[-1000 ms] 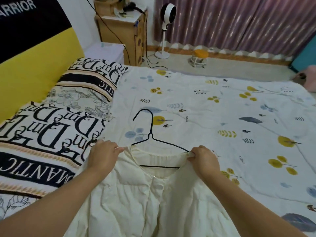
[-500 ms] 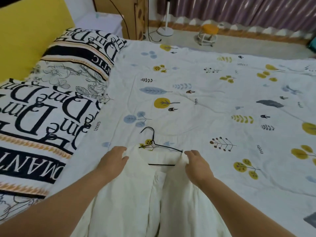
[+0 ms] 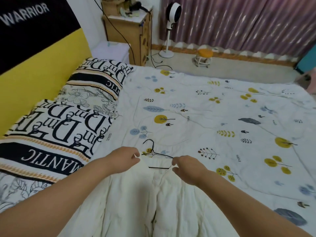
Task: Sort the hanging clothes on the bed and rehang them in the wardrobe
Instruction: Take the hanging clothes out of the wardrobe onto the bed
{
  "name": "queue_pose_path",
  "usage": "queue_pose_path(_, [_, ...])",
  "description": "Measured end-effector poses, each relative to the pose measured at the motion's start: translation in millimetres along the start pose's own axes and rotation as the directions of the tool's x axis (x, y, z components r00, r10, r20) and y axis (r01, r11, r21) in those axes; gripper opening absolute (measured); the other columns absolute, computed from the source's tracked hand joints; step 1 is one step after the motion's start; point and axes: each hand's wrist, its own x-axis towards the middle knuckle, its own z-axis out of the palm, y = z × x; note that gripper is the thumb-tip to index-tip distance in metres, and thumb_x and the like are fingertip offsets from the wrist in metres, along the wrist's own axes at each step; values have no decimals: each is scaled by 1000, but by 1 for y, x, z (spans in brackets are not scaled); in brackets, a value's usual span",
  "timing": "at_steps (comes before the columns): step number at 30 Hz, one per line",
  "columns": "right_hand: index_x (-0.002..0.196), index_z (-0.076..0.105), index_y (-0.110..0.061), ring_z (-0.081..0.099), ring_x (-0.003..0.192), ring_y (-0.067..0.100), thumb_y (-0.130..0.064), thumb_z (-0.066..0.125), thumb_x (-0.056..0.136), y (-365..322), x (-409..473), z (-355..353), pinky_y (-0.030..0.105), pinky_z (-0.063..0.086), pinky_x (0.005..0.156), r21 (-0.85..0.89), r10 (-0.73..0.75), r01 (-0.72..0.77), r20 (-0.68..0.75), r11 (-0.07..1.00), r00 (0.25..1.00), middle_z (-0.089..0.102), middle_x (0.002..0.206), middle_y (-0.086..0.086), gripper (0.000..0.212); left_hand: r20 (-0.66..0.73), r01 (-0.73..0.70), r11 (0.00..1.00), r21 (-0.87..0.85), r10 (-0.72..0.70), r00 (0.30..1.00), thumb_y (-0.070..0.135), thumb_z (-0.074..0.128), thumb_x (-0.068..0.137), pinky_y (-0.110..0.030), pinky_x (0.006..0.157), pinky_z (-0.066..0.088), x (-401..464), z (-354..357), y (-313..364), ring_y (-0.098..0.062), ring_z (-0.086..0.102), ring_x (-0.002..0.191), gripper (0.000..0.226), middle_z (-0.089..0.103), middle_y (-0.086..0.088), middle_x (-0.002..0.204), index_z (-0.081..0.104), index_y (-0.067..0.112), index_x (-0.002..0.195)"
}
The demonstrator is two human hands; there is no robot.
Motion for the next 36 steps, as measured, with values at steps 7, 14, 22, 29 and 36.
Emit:
queue_pose_path(7, [127,51,-16,49,118,26,-28,43,97,-26,-67,-54,30,40,91,-58,-147,142,-89,988,985,55,127,9,33,-52,8,999,36,-6,999,33,42,97,-22,84,39,-100,-44,45,-14,51,105,34,55,1,127,49,20,128])
queue_pose_path(14, [130,49,-16,47,123,24,-27,44,97,-50,-141,-81,28,38,96,-174,-331,318,-48,932,942,52,133,8,36,-161,128,990,66,-116,980,35,42,97,-24,84,38,-210,-51,75,-17,51,110,36,54,0,128,48,19,129])
queue_pose_path(22, [135,45,-16,47,123,25,-26,44,98,-94,-221,-90,29,40,95,-311,-527,502,8,807,850,49,135,9,39,-266,307,951,31,-289,920,34,42,97,-28,83,43,-332,-14,80,-17,53,105,35,55,0,125,49,18,128])
queue_pose_path(29, [134,45,-14,48,123,25,-25,45,98,-170,-283,-78,33,40,98,-386,-698,663,64,642,713,50,135,9,39,-310,480,875,-61,-474,824,37,43,97,-28,88,41,-445,20,65,-18,51,110,39,53,-1,128,44,21,133])
queue_pose_path(36, [137,43,-17,45,125,24,-26,44,98,-256,-367,-35,30,39,95,-406,-830,800,152,442,536,48,139,7,40,-386,602,771,-209,-631,673,34,45,96,-25,84,40,-571,73,49,-17,54,108,33,57,1,123,49,21,126])
